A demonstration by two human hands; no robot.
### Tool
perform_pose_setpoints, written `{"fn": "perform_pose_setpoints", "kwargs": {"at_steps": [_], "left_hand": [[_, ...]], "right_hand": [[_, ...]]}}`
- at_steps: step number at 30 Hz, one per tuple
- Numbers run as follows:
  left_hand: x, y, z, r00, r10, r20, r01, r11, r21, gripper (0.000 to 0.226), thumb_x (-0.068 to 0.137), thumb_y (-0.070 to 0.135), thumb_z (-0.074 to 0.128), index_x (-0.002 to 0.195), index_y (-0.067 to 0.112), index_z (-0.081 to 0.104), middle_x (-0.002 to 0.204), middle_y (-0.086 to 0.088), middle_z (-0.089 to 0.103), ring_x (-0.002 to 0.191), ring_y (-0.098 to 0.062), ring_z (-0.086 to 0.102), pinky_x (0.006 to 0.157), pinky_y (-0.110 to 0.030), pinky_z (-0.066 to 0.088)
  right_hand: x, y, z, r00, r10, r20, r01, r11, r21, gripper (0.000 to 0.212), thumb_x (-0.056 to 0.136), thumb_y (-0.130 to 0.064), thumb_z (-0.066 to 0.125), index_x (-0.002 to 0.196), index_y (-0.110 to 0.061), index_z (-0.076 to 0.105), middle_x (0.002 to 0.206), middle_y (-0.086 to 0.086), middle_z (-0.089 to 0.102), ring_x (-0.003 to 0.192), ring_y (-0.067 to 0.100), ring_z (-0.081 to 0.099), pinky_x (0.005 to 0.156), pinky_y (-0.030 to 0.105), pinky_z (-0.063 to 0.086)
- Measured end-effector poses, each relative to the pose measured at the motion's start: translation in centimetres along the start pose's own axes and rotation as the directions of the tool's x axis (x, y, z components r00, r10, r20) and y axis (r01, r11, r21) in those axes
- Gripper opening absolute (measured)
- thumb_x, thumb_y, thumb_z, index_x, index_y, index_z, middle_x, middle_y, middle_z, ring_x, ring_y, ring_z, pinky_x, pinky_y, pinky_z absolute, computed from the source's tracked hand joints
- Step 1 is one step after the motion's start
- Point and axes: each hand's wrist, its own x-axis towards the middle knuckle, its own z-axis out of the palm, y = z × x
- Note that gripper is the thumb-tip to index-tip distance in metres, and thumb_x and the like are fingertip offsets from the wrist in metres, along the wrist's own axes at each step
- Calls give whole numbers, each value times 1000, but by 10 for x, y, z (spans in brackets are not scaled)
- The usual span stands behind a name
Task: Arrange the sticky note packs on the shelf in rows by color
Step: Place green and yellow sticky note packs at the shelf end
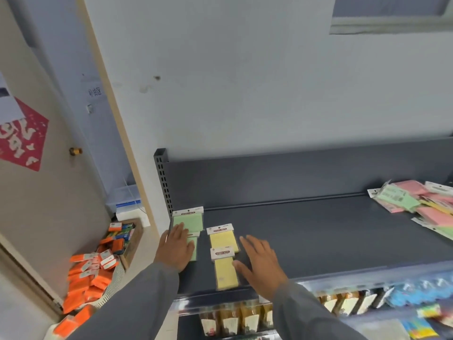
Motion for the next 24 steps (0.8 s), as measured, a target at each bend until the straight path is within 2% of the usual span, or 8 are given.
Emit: {"fn": "perform_pose_setpoints", "kwargs": {"at_steps": [2,4,7,11,13,17,19,24], "left_hand": [[11,21,-12,996,21,-86,-23,1000,-13,56,103,48,30,152,21,29,165,-2,19,153,-22,14,124,-42,5],[27,63,-21,990,83,-116,-84,996,-5,61,101,54,28,153,24,28,166,-2,18,153,-24,15,124,-45,5],[42,146,-28,971,202,-129,-197,979,56,68,96,62,21,153,27,32,165,-2,20,151,-30,20,122,-51,8],[59,274,-29,927,327,-183,-314,944,98,76,90,66,13,151,28,38,163,-6,27,148,-36,25,120,-56,9],[65,342,-24,898,390,-204,-372,920,118,75,91,66,13,150,28,40,162,-7,29,147,-36,27,120,-57,12],[73,475,-8,872,457,-177,-441,889,124,79,90,67,7,153,28,34,165,-7,23,149,-35,22,120,-56,8],[77,535,0,867,476,-149,-457,878,145,73,93,66,13,153,29,31,165,-7,20,150,-34,20,120,-56,6],[93,653,12,841,521,-146,-506,853,128,56,93,54,39,139,25,51,149,-7,47,134,-31,45,114,-56,25]], "right_hand": [[4,23,-21,992,60,-110,-70,994,-89,67,101,-57,32,158,-28,11,166,-2,10,151,22,8,120,43,17],[4,54,-46,968,139,-207,-176,969,-173,65,103,-52,32,159,-26,10,166,4,10,152,28,8,119,44,20],[-5,106,-82,937,224,-269,-299,910,-286,66,102,-48,36,159,-24,12,166,12,11,152,34,8,118,47,21],[-33,192,-137,875,313,-369,-443,826,-350,69,96,-45,53,155,-17,32,158,22,32,146,44,27,110,55,34],[-54,244,-163,853,355,-383,-493,791,-363,69,95,-45,54,154,-16,32,157,22,33,145,45,28,110,57,33],[-96,348,-215,800,453,-393,-580,751,-315,66,99,-45,46,155,-18,25,161,20,22,149,44,16,115,57,22],[-114,399,-236,781,489,-388,-605,745,-282,66,99,-44,43,156,-20,19,163,17,17,150,42,11,117,56,19],[-136,500,-282,763,558,-326,-644,702,-305,67,100,-41,43,155,-16,16,162,16,16,149,39,12,117,51,20]]}}
